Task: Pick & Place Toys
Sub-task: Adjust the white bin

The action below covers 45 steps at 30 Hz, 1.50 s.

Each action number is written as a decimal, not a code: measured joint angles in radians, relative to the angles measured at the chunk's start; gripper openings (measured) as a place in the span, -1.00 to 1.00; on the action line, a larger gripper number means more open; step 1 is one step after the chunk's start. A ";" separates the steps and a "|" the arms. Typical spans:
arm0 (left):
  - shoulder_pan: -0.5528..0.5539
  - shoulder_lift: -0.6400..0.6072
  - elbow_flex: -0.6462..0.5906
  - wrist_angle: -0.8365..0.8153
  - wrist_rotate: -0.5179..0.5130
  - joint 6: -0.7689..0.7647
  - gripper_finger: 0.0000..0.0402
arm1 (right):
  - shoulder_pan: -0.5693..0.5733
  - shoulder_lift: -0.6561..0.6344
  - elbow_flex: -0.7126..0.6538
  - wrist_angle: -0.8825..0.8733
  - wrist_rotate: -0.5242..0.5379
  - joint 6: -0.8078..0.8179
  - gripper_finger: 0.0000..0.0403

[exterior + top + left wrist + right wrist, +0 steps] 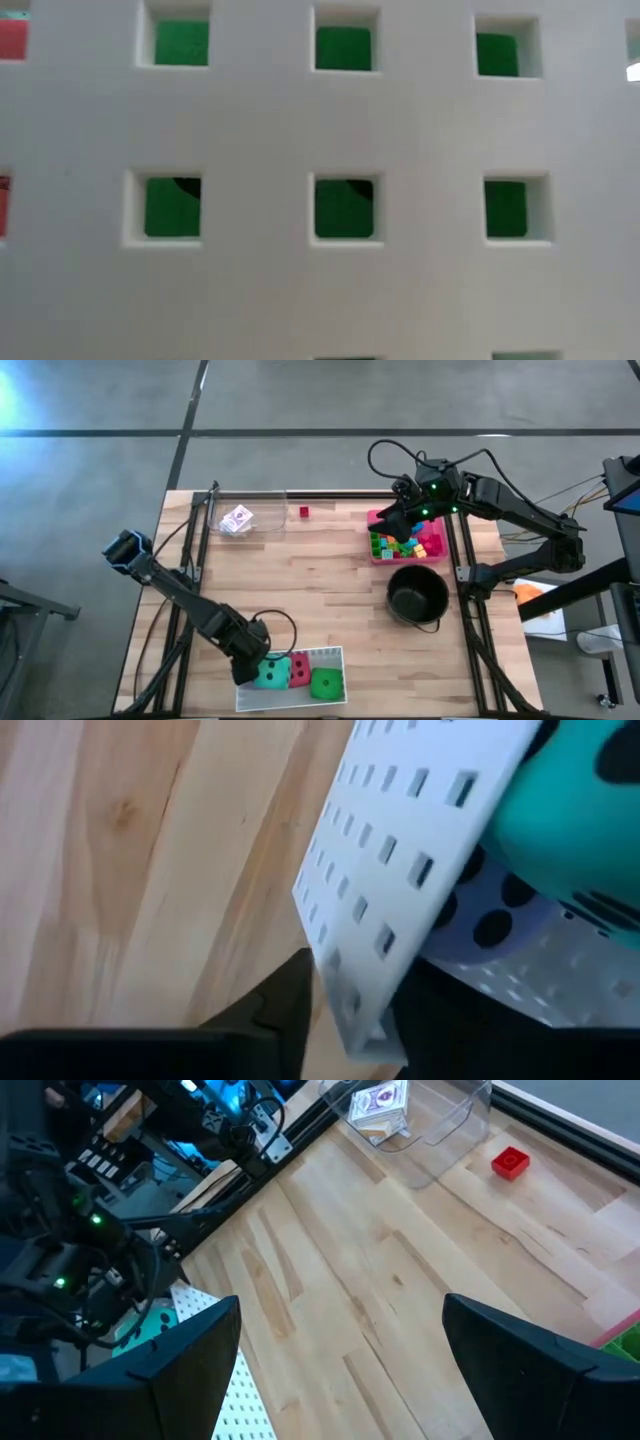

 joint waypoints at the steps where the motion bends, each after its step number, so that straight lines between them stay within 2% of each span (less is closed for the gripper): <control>1: 0.000 0.000 -0.010 0.015 0.001 0.001 -0.38 | 0.000 0.000 0.000 0.000 0.000 0.000 0.68; 13: -0.010 -0.013 -0.043 -0.033 0.056 0.009 -0.95 | 0.000 0.000 0.000 0.000 0.000 -0.019 0.68; 27: -0.026 -0.056 -0.044 -0.117 0.072 0.024 -0.95 | 0.000 0.000 0.000 0.000 -0.001 -0.054 0.68; 34: -0.065 -0.059 -0.043 -0.242 0.076 0.051 -0.94 | 0.000 0.000 0.000 0.000 -0.002 -0.073 0.68; 39: -0.100 -0.059 -0.043 -0.261 0.079 0.039 -0.94 | 0.000 0.000 0.000 0.000 -0.002 -0.077 0.68; 45: -0.155 -0.059 -0.043 -0.326 0.146 0.023 -0.94 | 0.000 0.000 0.000 0.000 -0.002 -0.080 0.68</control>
